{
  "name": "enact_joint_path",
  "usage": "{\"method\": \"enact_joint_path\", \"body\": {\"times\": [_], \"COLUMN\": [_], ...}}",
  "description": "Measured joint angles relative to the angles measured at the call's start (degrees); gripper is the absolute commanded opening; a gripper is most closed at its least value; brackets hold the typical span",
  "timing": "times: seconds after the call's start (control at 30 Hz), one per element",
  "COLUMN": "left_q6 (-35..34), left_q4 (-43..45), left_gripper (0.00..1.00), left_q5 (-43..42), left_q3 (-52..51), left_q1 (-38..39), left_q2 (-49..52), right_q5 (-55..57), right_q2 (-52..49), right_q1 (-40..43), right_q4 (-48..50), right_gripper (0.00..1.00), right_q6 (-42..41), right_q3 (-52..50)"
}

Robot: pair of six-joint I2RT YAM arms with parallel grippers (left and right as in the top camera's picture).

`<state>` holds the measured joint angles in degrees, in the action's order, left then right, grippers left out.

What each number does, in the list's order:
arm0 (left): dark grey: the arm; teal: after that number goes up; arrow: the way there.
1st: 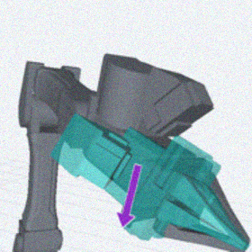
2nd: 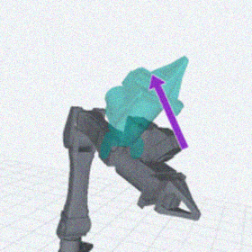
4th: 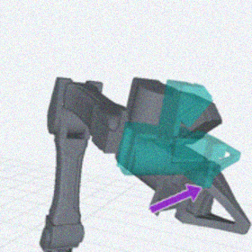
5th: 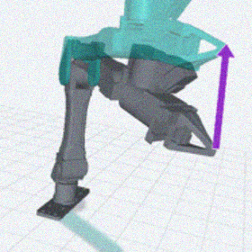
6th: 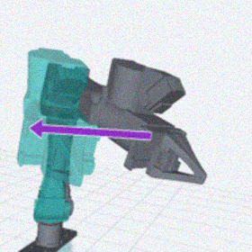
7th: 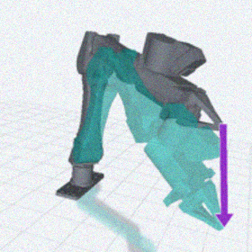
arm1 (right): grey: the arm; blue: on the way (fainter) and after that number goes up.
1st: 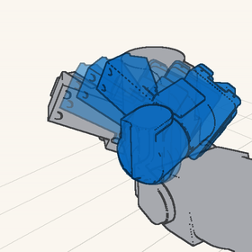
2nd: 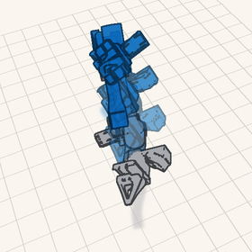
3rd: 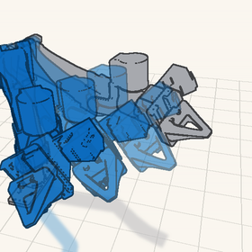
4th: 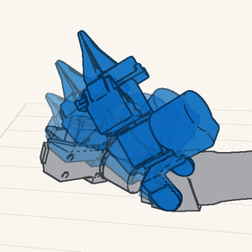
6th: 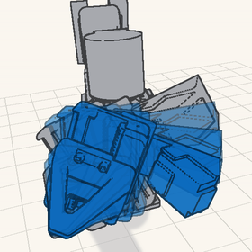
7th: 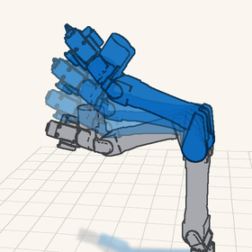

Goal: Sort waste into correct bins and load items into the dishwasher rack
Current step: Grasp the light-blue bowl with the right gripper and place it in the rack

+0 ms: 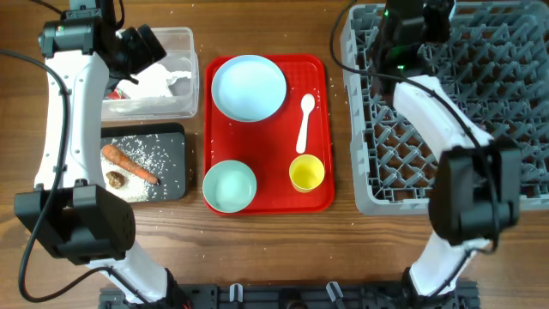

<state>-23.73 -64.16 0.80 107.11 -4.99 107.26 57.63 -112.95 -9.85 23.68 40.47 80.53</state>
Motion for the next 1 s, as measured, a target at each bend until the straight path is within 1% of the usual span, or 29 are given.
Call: {"method": "enact_joint_path", "body": {"times": [0.07, 0.17, 0.37, 0.4, 0.43, 0.47, 0.5, 0.53, 0.57, 0.67, 0.8, 0.87, 0.97, 1.0], "left_q6": [0.0, 0.0, 0.0, 0.0, 0.0, 0.0, 0.0, 0.0, 0.0, 0.0, 0.0, 0.0, 0.0, 0.0], "left_q4": [0.1, 0.1, 0.1, 0.1, 0.1, 0.1, 0.1, 0.1, 0.0, 0.1, 0.1, 0.1, 0.1, 0.1], "left_gripper": [1.00, 1.00, 1.00, 1.00, 1.00, 1.00, 1.00, 1.00, 1.00, 1.00, 1.00, 1.00, 1.00, 1.00], "left_q5": [0.0, 0.0, 0.0, 0.0, 0.0, 0.0, 0.0, 0.0, 0.0, 0.0, 0.0, 0.0, 0.0, 0.0], "left_q3": [0.0, 0.0, 0.0, 0.0, 0.0, 0.0, 0.0, 0.0, 0.0, 0.0, 0.0, 0.0, 0.0, 0.0], "left_q1": [0.0, 0.0, 0.0, 0.0, 0.0, 0.0, 0.0, 0.0, 0.0, 0.0, 0.0, 0.0, 0.0, 0.0], "left_q2": [0.0, 0.0, 0.0, 0.0, 0.0, 0.0, 0.0, 0.0, 0.0, 0.0, 0.0, 0.0, 0.0, 0.0], "right_q5": [-0.8, -2.4, -5.5, -5.2, -4.7, -4.7, -5.5, -5.9, -6.5, -7.3, -7.8, -8.5, -8.6, -9.1], "right_q2": [-4.5, -8.6, -8.9, -8.8, -8.3, -8.1, -8.1, -8.6, -8.7, -8.9, -8.9, -8.9, -8.9, -8.6], "right_q1": [-0.2, -0.5, -2.4, -3.7, -4.4, -4.9, -5.1, -5.4, -5.5, -6.5, -10.2, -13.3, -13.2, -13.1], "right_q4": [5.8, 6.4, 1.6, -0.5, -2.7, -4.9, -7.0, -7.7, -8.0, -8.3, -8.9, -10.9, -10.0, -10.1], "right_gripper": [0.05, 0.04, 0.05, 0.15, 0.40, 0.60, 0.72, 0.78, 0.81, 0.82, 0.81, 0.82, 0.84, 0.87], "right_q6": [7.5, 12.6, 13.2, 13.3, 13.4, 13.7, 13.6, 13.7, 13.7, 13.7, 12.6, 10.4, 7.2, 5.3], "right_q3": [0.0, 0.0, 1.0, 1.2, 1.5, 1.7, 1.7, 1.4, 1.3, 1.2, 1.2, 1.1, 1.0, 1.0]}}
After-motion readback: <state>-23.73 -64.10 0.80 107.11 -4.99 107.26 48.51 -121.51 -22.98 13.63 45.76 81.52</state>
